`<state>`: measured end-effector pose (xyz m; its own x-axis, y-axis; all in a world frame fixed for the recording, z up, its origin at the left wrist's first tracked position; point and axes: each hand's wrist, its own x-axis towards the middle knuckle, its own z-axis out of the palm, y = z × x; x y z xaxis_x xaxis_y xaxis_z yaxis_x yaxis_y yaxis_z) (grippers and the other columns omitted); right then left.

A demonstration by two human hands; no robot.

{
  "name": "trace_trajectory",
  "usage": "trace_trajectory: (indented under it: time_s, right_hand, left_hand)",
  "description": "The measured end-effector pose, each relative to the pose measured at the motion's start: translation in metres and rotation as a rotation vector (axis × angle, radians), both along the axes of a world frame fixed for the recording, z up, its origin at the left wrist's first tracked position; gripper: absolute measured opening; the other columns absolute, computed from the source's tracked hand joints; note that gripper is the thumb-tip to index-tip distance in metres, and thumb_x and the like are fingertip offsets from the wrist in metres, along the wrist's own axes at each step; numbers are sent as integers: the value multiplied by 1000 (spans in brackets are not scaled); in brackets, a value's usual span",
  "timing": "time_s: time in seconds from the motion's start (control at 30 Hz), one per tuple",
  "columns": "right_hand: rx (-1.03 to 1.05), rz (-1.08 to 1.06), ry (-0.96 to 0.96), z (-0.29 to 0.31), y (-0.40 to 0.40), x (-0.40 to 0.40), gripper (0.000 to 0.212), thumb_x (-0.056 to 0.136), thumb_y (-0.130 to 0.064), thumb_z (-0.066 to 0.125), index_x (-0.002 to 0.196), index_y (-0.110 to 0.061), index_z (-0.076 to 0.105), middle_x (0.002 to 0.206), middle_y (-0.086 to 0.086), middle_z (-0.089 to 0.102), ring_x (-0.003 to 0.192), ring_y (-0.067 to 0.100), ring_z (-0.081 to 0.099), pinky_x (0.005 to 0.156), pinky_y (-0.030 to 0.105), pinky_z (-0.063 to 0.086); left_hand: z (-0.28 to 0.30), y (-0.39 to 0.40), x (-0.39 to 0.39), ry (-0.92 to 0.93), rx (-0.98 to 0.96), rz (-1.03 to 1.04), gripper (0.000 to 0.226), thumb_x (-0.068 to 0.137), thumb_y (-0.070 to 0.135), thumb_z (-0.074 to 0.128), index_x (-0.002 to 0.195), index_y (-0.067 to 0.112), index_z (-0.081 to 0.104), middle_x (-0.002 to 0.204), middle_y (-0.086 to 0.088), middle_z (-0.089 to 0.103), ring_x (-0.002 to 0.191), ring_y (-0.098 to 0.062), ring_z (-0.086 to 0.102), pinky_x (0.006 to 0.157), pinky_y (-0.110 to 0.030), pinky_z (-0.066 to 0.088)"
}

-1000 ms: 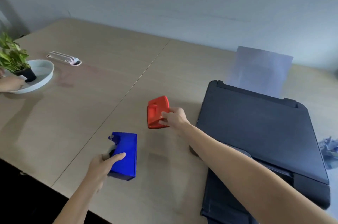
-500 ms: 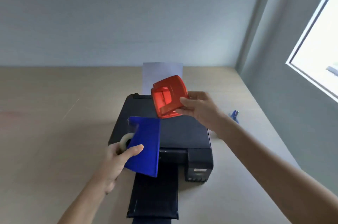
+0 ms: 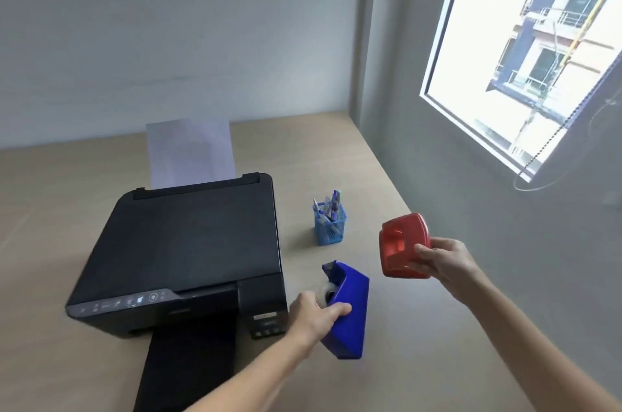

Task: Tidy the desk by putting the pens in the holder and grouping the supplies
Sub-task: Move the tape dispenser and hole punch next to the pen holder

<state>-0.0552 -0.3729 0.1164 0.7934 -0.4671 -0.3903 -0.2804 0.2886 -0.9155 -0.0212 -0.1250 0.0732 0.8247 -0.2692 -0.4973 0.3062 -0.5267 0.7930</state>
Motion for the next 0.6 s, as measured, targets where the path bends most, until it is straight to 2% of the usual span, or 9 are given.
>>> trace_trajectory:
  time_s: [0.07, 0.1, 0.2, 0.27, 0.37, 0.5, 0.6]
  right_hand:
    - [-15, 13, 74, -28, -3, -1, 15, 88, 7, 54, 100, 13, 60, 89, 25, 63, 77, 34, 66, 56, 25, 61]
    - [-27, 28, 108, -41, -2, 0, 14, 88, 7, 55, 99, 12, 61, 89, 24, 63, 76, 34, 66, 56, 25, 61]
    - [-53, 60, 196, -79, 6, 9, 13, 86, 7, 57, 98, 10, 62, 92, 24, 62, 77, 36, 66, 55, 26, 61]
    - [-68, 71, 241, -102, 13, 19, 13, 85, 6, 58, 97, 8, 63, 96, 27, 63, 78, 36, 67, 55, 29, 61]
    - [-75, 65, 284, -126, 23, 33, 19, 84, 4, 61, 103, 5, 62, 99, 25, 63, 78, 34, 67, 58, 31, 61]
    - [-88, 61, 306, -138, 28, 45, 17, 85, 2, 61, 102, -1, 61, 91, 19, 62, 75, 31, 66, 57, 29, 61]
    - [-95, 89, 293, -139, 26, 49, 12, 87, 3, 57, 98, -2, 61, 78, 13, 62, 67, 26, 64, 55, 25, 60]
  left_hand:
    - [-11, -15, 10, -94, 155, 26, 37, 62, 43, 73, 84, 14, 66, 83, -2, 72, 77, -20, 67, 56, -24, 47]
    - [-17, -20, 16, -142, 223, 25, 30, 66, 41, 71, 80, 16, 63, 80, -1, 69, 76, -21, 65, 55, -23, 44]
    - [-33, -31, 35, -247, 368, 7, 21, 69, 37, 64, 81, 21, 57, 79, -3, 67, 80, -28, 67, 64, -29, 53]
    - [-44, -36, 45, -277, 429, -10, 26, 72, 32, 62, 91, 15, 60, 91, -9, 70, 86, -32, 67, 73, -37, 58]
    - [-52, -44, 51, -243, 524, -2, 36, 77, 29, 63, 104, 5, 57, 107, -13, 68, 97, -33, 67, 80, -35, 56]
    - [-55, -59, 56, -154, 558, 22, 51, 78, 30, 68, 116, 1, 49, 118, -14, 64, 109, -32, 64, 85, -34, 52]
    - [-53, -68, 60, -106, 536, 50, 57, 77, 28, 71, 119, -2, 44, 122, -16, 62, 112, -32, 62, 89, -35, 50]
